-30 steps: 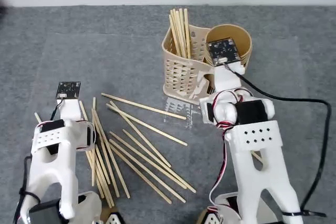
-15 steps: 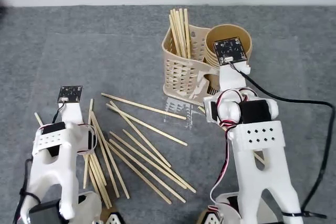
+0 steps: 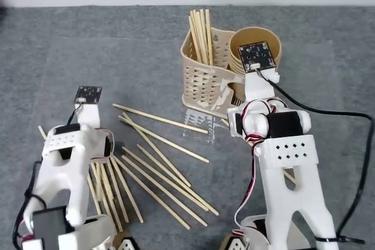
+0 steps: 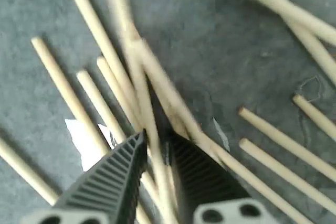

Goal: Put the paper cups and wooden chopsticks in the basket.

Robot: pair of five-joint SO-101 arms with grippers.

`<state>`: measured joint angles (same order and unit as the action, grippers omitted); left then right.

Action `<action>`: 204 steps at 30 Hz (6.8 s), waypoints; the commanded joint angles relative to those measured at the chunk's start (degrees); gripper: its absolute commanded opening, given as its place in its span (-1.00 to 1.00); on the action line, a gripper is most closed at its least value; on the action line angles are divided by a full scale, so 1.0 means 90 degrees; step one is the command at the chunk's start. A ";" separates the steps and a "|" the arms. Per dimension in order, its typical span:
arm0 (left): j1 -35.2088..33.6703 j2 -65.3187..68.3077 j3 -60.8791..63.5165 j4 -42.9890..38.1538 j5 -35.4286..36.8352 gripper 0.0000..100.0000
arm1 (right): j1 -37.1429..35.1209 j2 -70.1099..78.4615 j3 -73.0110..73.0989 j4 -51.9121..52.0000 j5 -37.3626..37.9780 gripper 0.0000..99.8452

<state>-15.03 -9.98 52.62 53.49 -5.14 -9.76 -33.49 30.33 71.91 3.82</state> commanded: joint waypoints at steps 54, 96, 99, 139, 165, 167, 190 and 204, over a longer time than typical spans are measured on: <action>0.4005 -0.2647 -0.3746 -0.4757 0.1201 -0.98 | 0.0786 -0.0288 0.0010 -0.0112 -0.0010 -0.98; 0.2471 -0.4347 -0.1236 -0.2969 0.2051 -0.69 | 0.0591 -0.0220 0.0010 -0.0024 0.0342 -0.98; 0.1612 -0.5206 -0.1226 -0.1661 0.2051 -0.69 | -0.0054 -0.0210 0.0010 0.0288 0.0488 -0.98; -0.1573 -0.8303 0.2574 0.0078 0.1114 -0.69 | -0.4088 0.5836 -0.2618 -0.1021 0.0342 -0.39; -0.1563 -0.8303 0.2799 -0.0039 0.1104 -0.69 | -0.3277 0.5182 -0.2618 -0.0532 0.0361 -0.98; -0.1563 -0.8303 0.2877 -0.0137 0.1104 -0.69 | -0.3287 0.4742 -0.2618 -0.0357 0.0361 -0.98; -0.1563 -0.8303 0.2926 -0.0215 0.1104 -0.69 | -0.2584 0.1226 -0.4894 -0.1070 0.0772 -0.98; -0.1563 -0.8303 0.2926 -0.0215 0.1104 -0.69 | -0.1509 0.0855 -0.1973 -0.6042 0.0430 -0.98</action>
<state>-28.84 -83.82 79.34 53.32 5.23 -24.09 -22.77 7.12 25.85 8.40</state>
